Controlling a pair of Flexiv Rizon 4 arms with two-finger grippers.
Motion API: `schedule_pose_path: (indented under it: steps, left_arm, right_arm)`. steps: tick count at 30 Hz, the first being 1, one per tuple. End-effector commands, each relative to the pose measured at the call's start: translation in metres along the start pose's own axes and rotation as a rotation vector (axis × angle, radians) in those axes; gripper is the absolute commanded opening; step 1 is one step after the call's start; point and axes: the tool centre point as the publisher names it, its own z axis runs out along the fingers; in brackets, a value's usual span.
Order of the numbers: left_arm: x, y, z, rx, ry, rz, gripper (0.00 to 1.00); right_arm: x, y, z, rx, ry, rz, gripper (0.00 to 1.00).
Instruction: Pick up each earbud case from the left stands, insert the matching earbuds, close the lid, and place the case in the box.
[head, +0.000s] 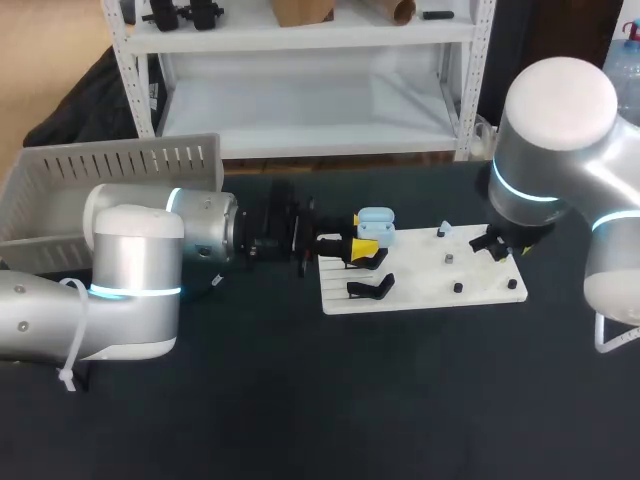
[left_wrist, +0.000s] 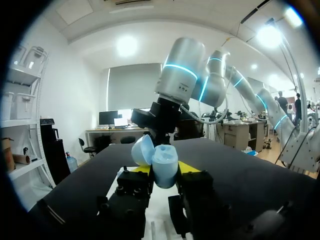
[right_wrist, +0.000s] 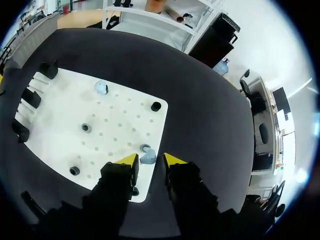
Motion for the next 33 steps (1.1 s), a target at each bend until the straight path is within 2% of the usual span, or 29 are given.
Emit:
schedule_pose_path:
  steps: [1,9,10,12,13,19,25,33]
  left_arm:
    - [0.001,0.001,0.0,0.002,-0.001,0.0,0.0]
    - [0.001,0.001,0.0,0.002,-0.001,0.0,0.0]
    - [0.001,0.001,0.0,0.002,-0.001,0.0,0.0]
    - [0.001,0.001,0.0,0.002,-0.001,0.0,0.0]
    - [0.001,0.001,0.0,0.002,-0.001,0.0,0.0]
    - [0.001,0.001,0.0,0.002,-0.001,0.0,0.0]
    - [0.001,0.001,0.0,0.002,-0.001,0.0,0.0]
    - [0.001,0.001,0.0,0.002,-0.001,0.0,0.0]
  right_arm:
    - [0.001,0.002,0.003,0.001,-0.006,0.005,0.32]
    - [-0.001,0.003,0.004,0.002,-0.003,0.012,0.28]
    - [-0.001,0.003,0.005,0.002,-0.002,0.013,0.24]
    - [-0.001,0.002,0.005,0.003,-0.001,0.015,0.05]
    - [-0.001,0.003,0.005,0.003,0.0,0.016,0.0]
    - [0.0,0.002,0.004,0.008,0.0,0.02,0.0]
    - [0.003,0.001,-0.009,0.017,-0.009,0.031,0.0]
    - [0.008,-0.003,-0.047,0.036,-0.012,0.052,0.0]
